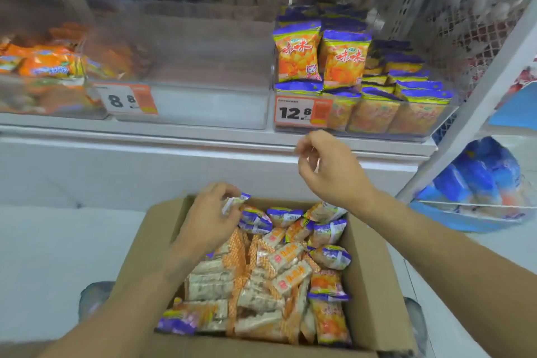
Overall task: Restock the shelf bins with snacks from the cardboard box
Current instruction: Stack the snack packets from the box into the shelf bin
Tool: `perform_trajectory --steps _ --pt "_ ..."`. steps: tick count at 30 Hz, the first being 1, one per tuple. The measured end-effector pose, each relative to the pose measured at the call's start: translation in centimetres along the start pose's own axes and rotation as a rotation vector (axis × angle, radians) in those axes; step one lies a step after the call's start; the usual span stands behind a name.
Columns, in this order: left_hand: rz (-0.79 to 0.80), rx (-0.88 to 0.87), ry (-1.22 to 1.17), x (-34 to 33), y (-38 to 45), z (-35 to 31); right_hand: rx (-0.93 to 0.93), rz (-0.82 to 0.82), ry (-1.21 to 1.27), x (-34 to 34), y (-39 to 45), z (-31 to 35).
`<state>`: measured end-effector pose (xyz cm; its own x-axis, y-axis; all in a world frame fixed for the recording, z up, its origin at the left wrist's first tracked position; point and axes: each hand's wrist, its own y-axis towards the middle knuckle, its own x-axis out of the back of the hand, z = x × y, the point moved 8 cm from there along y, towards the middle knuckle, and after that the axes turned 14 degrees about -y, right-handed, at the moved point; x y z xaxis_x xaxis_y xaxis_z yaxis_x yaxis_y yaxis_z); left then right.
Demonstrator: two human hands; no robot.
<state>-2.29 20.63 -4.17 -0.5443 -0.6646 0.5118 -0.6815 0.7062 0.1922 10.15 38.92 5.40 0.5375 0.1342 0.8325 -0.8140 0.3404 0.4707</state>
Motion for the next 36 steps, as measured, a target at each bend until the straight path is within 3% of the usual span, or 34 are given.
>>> perform_trajectory --steps 3,5,8,12,17,23,25,29,32,36 --pt "0.102 0.173 0.064 0.0 -3.2 4.7 -0.078 0.425 -0.079 -8.6 -5.7 -0.7" --pt "0.126 0.295 0.122 0.3 -5.0 7.8 -0.121 0.561 -0.186 -11.9 -8.9 -1.6" --pt "0.225 0.45 0.207 0.7 -7.8 11.0 -0.203 0.559 -0.337 -13.1 -11.1 -2.9" --pt "0.495 0.575 0.363 0.5 -10.1 13.0 -0.318 0.578 -0.459 -13.0 -12.2 -4.1" --pt "0.871 0.751 0.549 -0.8 -13.8 14.2 -0.16 0.703 -0.628 -15.0 -14.1 -3.4" --pt "0.727 0.712 0.527 0.0 -12.1 12.1 -0.189 0.731 -0.698 -15.0 -16.5 -3.7" --pt "0.653 0.701 0.398 0.0 -10.9 10.4 -0.163 0.722 -0.779 -14.8 -17.2 -3.8" --pt "0.511 0.821 -0.281 -2.4 -10.6 7.9 -0.255 0.741 -0.594 -14.7 -18.3 -5.9" --pt "0.473 0.956 -0.545 -4.6 -11.4 7.4 -0.302 0.709 -0.483 -13.9 -18.3 -6.7" --pt "0.479 1.091 -0.851 -7.2 -12.9 6.8 -0.227 0.673 -0.561 -13.1 -18.3 -5.9"
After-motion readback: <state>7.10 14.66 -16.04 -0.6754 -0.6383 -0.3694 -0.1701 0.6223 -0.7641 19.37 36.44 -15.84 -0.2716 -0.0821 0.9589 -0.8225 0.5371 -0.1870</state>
